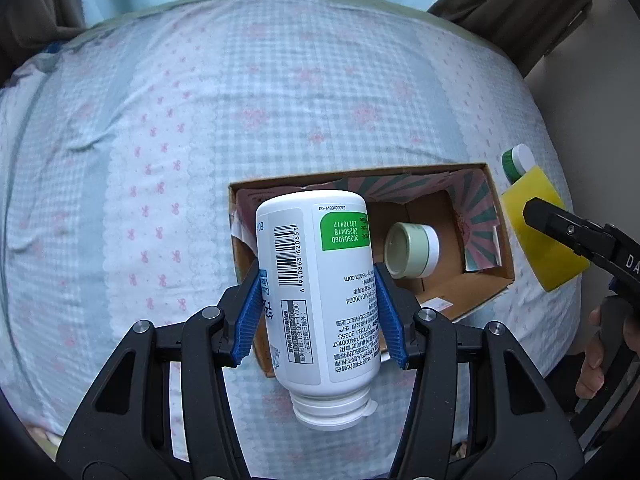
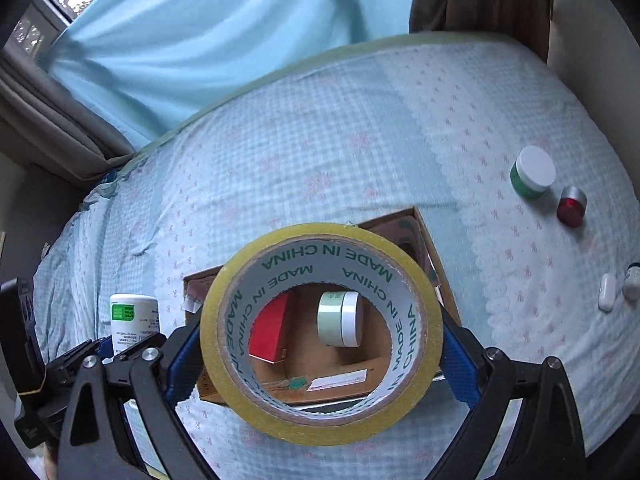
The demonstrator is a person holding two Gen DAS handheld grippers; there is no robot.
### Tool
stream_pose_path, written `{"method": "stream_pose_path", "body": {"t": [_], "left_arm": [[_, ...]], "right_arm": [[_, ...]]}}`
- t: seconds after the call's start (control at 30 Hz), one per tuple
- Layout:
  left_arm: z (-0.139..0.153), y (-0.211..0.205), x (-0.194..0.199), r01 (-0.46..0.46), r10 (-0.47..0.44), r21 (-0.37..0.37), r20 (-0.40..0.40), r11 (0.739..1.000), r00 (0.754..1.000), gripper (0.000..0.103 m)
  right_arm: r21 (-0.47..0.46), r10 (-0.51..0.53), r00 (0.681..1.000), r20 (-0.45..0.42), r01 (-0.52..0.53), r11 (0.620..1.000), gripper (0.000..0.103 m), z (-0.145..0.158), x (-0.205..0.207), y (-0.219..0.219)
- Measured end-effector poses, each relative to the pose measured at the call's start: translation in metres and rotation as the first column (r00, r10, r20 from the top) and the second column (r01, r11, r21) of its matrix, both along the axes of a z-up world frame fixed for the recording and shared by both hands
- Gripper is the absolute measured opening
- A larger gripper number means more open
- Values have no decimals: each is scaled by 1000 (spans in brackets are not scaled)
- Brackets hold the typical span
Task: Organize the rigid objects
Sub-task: 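Carry the pill bottle and yellow tape over the cardboard box, then open both tools to drop the pill bottle and tape into the box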
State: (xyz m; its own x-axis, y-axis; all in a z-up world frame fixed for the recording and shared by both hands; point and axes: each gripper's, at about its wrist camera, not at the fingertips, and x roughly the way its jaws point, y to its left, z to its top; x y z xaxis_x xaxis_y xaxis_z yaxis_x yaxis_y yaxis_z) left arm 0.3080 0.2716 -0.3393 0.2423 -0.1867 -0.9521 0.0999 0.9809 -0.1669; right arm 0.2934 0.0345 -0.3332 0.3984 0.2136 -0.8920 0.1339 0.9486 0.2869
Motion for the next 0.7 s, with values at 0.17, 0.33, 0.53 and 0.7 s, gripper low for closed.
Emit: {"method": "stream_pose_path", "body": {"t": [0.17,0.33,0.53,0.7], "left_arm": [[-42,-7,15,21,-20,12,-82,1000,996,48],[-72,-9,30,31,-28,17,-148,999,989,48],[-90,-11,43,33,-26,34,-181,999,983,48],[-88,-17,42,40,-31,48,-178,998,984,103]], "right_arm": [[7,-52,992,-118,54,999,97,-49,22,-9],[15,-65,975,-212,70,997,97,-90,41,-15],[3,-80,955,-285,84,996,97,-116,57,-16],[5,-121,941,-317,129,992,97,-124,64,-20]]}}
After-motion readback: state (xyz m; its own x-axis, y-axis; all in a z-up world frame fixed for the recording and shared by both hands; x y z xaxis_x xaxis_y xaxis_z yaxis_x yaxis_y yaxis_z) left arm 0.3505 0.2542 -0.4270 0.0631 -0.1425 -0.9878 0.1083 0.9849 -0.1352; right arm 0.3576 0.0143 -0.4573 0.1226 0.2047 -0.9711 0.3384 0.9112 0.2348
